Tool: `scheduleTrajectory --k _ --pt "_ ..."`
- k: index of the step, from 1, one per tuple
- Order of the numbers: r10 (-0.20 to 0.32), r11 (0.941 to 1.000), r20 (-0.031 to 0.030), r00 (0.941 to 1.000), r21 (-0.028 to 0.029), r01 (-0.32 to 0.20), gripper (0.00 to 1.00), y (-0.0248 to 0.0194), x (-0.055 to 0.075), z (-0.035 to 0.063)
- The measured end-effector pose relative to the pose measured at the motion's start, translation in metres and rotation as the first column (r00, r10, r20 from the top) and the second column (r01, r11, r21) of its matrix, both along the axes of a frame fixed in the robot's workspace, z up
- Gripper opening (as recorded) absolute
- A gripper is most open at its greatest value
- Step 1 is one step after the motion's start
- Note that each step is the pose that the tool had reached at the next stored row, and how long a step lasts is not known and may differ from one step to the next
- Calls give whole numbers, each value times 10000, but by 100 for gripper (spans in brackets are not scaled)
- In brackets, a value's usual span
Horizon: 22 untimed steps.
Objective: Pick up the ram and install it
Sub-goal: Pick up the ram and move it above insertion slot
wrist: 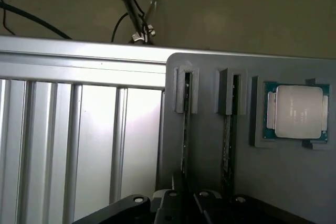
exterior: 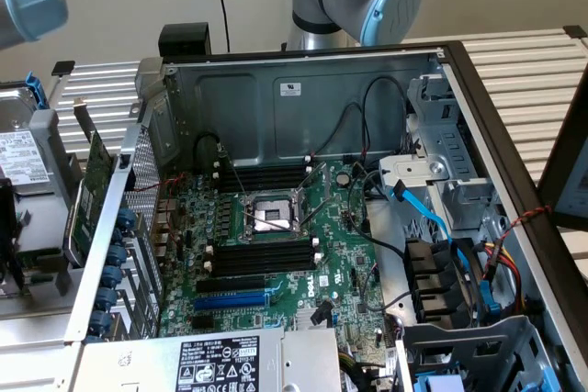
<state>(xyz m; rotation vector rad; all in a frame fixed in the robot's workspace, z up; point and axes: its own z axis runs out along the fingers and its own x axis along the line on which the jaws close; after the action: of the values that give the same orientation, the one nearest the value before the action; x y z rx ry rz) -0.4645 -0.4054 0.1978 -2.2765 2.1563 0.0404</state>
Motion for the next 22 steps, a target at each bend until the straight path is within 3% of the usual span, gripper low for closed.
scheduleTrajectory --k 13,22 --pt "1 10000 0 10000 0 -1 13 -35 -6 578" --pt "52 10000 -8 10000 1 -52 13 -158 95 985"
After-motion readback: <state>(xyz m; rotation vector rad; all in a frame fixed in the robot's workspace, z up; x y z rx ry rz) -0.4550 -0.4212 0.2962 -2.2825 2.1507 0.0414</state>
